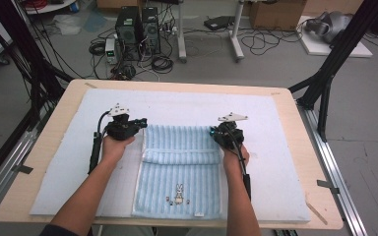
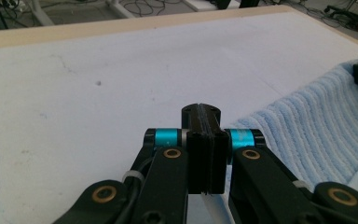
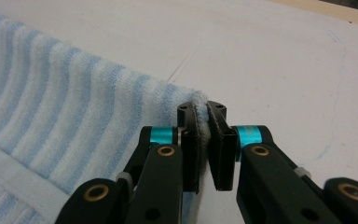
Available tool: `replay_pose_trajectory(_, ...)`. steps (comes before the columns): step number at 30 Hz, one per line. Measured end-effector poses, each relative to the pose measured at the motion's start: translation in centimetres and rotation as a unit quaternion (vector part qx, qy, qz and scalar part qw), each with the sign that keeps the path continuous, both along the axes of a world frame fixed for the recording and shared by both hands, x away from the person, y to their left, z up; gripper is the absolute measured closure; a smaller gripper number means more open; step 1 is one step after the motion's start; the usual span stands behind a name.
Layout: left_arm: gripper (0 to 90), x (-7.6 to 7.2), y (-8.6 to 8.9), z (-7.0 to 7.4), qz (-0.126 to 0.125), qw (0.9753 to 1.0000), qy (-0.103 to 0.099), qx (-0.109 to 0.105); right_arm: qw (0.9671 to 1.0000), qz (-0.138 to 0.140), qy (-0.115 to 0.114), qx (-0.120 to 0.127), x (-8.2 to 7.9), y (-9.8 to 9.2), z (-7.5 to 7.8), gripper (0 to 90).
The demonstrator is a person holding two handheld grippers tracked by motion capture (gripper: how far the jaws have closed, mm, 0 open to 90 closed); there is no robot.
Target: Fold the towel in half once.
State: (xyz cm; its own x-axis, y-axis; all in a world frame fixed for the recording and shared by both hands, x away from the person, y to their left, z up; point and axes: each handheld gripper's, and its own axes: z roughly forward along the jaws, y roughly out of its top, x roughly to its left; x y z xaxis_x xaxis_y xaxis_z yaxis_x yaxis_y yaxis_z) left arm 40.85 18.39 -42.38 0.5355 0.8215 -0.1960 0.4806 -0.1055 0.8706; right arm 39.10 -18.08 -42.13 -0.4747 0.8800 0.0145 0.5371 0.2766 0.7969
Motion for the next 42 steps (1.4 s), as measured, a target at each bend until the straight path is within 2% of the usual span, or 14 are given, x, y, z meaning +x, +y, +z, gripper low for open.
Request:
replay_pose_trajectory(2, 66.9, 0.1, 0.2, -0.1, 0.014, 0.9996, 0.016, -0.016, 0.9999, -0.009, 0.008, -0.001, 0.1, 0.1, -0.2, 74.1)
replay_pose_trajectory(4, 57.9, 0.0, 0.4, -0.1, 0.014, 0.9994, 0.027, -0.018, 0.9997, -0.013, 0.021, 0.004, 0.1, -0.1, -0.4, 62.8)
replay_pose_trajectory(7, 49.9, -0.5, 0.5, 0.0, 0.003, 0.9987, 0.044, -0.025, 0.9997, -0.006, 0.017, 0.017, -0.4, -0.5, -0.1, 59.1)
replay_pose_trajectory(10, 51.8, -1.3, 0.4, 0.2, -0.008, 0.9989, 0.038, -0.029, 0.999, 0.017, 0.019, 0.037, -1.1, -0.7, 0.3, 57.3)
replay_pose_trajectory(12, 53.9, -1.9, 0.5, 0.3, -0.013, 0.9988, 0.032, -0.035, 0.999, 0.025, 0.013, 0.033, -1.7, -0.8, 0.5, 57.4)
replay_pose_trajectory(15, 54.8, -2.5, 0.7, 0.5, -0.024, 0.9987, 0.037, -0.027, 0.9987, 0.031, 0.015, 0.037, -2.6, -1.4, 0.9, 57.2)
replay_pose_trajectory(18, 58.7, -3.2, 0.9, 0.2, -0.03, 0.9984, 0.032, -0.036, 0.9961, 0.054, 0.02, 0.067, -3.4, -2.0, 0.8, 55.2)
replay_pose_trajectory(21, 58.9, -3.8, 0.7, -0.3, -0.053, 0.9967, 0.051, -0.034, 0.9964, 0.06, 0.029, 0.052, -4.1, -2.1, 0.6, 54.8)
replay_pose_trajectory(25, 60.7, -5.1, 0.3, -0.8, -0.079, 0.9952, 0.042, -0.038, 0.9965, 0.059, 0.02, 0.055, -4.8, -2.6, 0.7, 57.7)
replay_pose_trajectory(28, 59.9, -5.4, -0.4, -1.1, -0.102, 0.9928, 0.058, -0.023, 0.9964, 0.059, 0.031, 0.052, -5.0, -2.9, 0.4, 59.5)
replay_pose_trajectory(31, 60.1, -5.9, -1.3, -0.9, -0.116, 0.9916, 0.057, -0.009, 0.9964, 0.062, 0.043, 0.039, -5.3, -2.9, 0.0, 60.2)
replay_pose_trajectory(36, 62.1, -5.9, -2.1, -1.6, -0.105, 0.991, 0.081, 0.018, 0.995, 0.073, 0.062, 0.03, -5.5, -2.6, -0.8, 65.1)
replay_pose_trajectory(39, 71.3, -6.0, -2.1, -1.8, -0.094, 0.9912, 0.087, 0.034, 0.9949, 0.067, 0.071, 0.025, -5.6, -2.6, -1.3, 74.6)
replay_pose_trajectory(42, 87.4, -6.0, -2.0, -1.8, -0.091, 0.9908, 0.088, 0.049, 0.9946, 0.068, 0.074, 0.027, -5.6, -2.8, -1.6, 82.2)
